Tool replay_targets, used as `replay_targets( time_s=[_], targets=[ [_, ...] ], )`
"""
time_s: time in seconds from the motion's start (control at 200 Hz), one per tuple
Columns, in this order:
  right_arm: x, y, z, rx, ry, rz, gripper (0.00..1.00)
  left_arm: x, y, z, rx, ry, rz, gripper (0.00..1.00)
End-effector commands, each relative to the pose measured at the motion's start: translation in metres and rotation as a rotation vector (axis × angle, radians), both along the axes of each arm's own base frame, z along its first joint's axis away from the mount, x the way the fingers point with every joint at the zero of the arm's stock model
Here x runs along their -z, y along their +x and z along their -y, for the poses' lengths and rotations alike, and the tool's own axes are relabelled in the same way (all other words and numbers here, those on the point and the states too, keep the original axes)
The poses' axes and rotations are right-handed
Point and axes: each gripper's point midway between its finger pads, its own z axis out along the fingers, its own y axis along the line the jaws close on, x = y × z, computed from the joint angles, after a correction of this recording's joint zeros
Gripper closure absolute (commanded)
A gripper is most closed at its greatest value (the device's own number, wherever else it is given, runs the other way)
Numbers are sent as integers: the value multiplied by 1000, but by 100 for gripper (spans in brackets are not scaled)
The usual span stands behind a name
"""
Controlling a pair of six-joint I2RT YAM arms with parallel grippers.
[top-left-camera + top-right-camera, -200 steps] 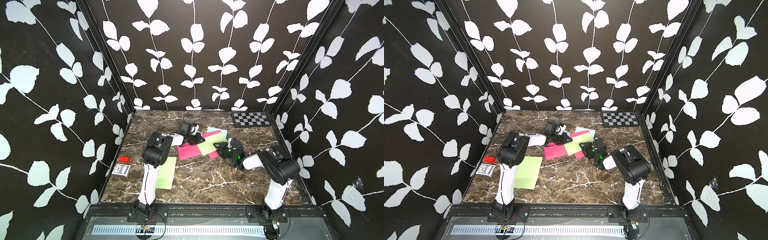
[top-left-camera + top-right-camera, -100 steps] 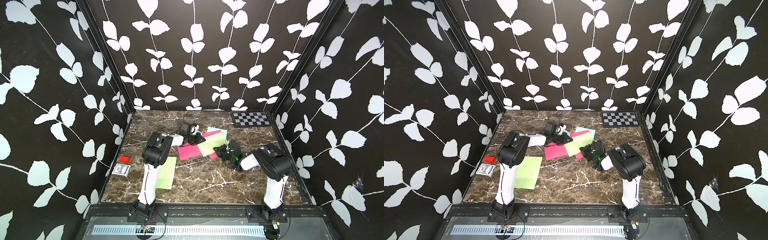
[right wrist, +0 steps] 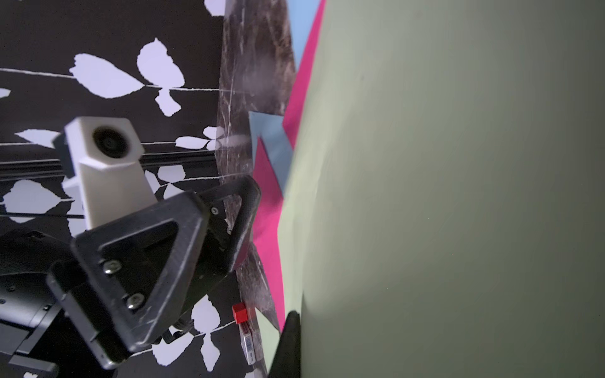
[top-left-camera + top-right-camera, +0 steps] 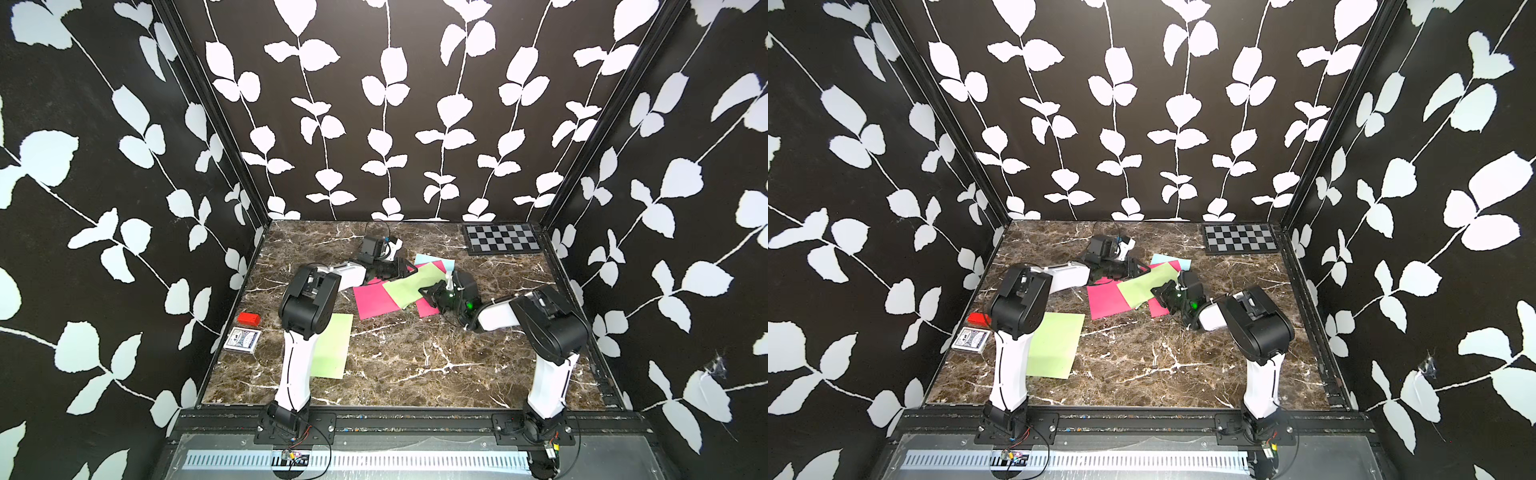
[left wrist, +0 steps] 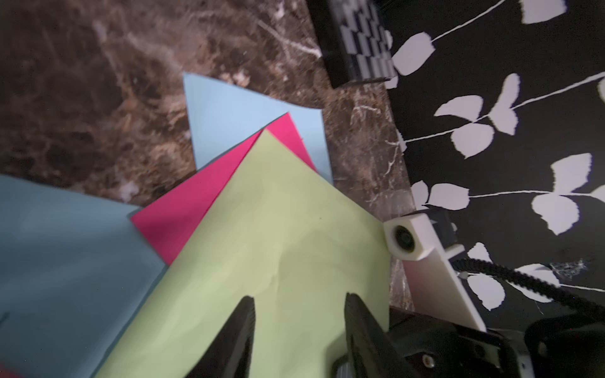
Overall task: Sort the scattered colored papers by color
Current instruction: Pick up the colored paper from the center of the board.
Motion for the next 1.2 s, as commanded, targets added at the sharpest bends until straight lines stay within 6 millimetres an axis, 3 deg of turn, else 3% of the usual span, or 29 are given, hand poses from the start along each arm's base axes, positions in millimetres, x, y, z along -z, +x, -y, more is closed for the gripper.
replay_targets(
  time_s=[0.0, 0.245, 0.36, 0.375, 0.4, 0.52, 0.735, 0.93, 1.195],
  targets=[
    [-40, -8, -14, -120, -40, 58, 100, -79, 3, -11, 28, -69, 170, 49],
    [-83, -42, -19, -342, -125, 139, 100, -126, -2, -64, -5, -124, 293, 40],
    [-92, -62, -24, -449, -102, 161, 100, -139, -21, -79, 45, -188, 331, 40],
    [-104, -66, -23, -462, -92, 193, 100, -140, -24, -81, 52, -197, 336, 40],
    [-109, -71, -24, -485, -88, 207, 100, -142, -30, -82, 67, -215, 346, 40],
    [-124, -93, -24, -590, -70, 265, 100, -147, -57, -82, 152, -270, 370, 39],
    [-155, -120, -23, -699, -32, 383, 100, -146, -84, -82, 227, -318, 367, 41],
    [-166, -125, -21, -716, -42, 427, 100, -150, -92, -82, 258, -327, 363, 43],
    [-179, -127, -22, -728, -41, 461, 100, -137, -92, -82, 267, -313, 324, 43]
  ],
)
